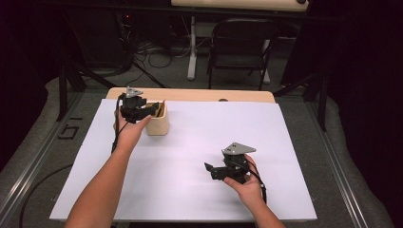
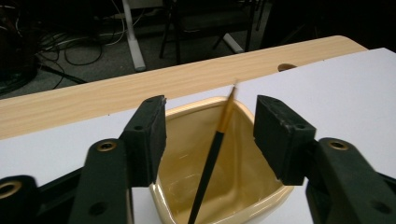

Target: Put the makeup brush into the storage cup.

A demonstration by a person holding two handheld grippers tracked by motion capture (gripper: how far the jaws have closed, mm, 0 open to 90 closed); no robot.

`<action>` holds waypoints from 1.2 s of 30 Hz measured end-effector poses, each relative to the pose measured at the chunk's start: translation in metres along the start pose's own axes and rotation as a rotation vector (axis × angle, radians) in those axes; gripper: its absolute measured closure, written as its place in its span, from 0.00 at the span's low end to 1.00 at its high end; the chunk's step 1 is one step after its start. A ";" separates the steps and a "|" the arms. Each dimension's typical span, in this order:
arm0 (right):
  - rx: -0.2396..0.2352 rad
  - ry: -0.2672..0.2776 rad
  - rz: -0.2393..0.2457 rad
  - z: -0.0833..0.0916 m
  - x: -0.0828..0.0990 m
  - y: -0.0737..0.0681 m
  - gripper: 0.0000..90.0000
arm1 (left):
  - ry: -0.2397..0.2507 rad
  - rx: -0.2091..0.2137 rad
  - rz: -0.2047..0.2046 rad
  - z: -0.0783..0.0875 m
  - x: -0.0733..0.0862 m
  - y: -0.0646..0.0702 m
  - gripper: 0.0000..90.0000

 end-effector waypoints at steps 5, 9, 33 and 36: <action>0.001 0.000 0.000 0.000 0.000 0.000 0.18 | 0.011 0.001 -0.001 0.002 -0.001 0.000 0.43; 0.001 0.001 0.000 0.000 0.000 0.000 0.18 | 0.020 0.009 0.003 0.004 -0.001 0.000 0.40; 0.003 0.002 0.000 -0.001 0.001 -0.001 0.18 | 0.032 0.021 -0.016 0.014 0.002 0.006 0.35; 0.004 0.002 0.001 0.000 0.001 0.000 0.18 | 0.037 0.025 -0.021 0.017 0.003 0.007 0.36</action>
Point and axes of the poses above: each handheld gripper's, and its own axes: z roughly backward along the jaws, x roughly out of its underside, y roughly to its right, the point moved 2 cm from there along -z, roughly forward along the jaws, and after that the axes turned 4 degrees about y, right-handed, at the moved point
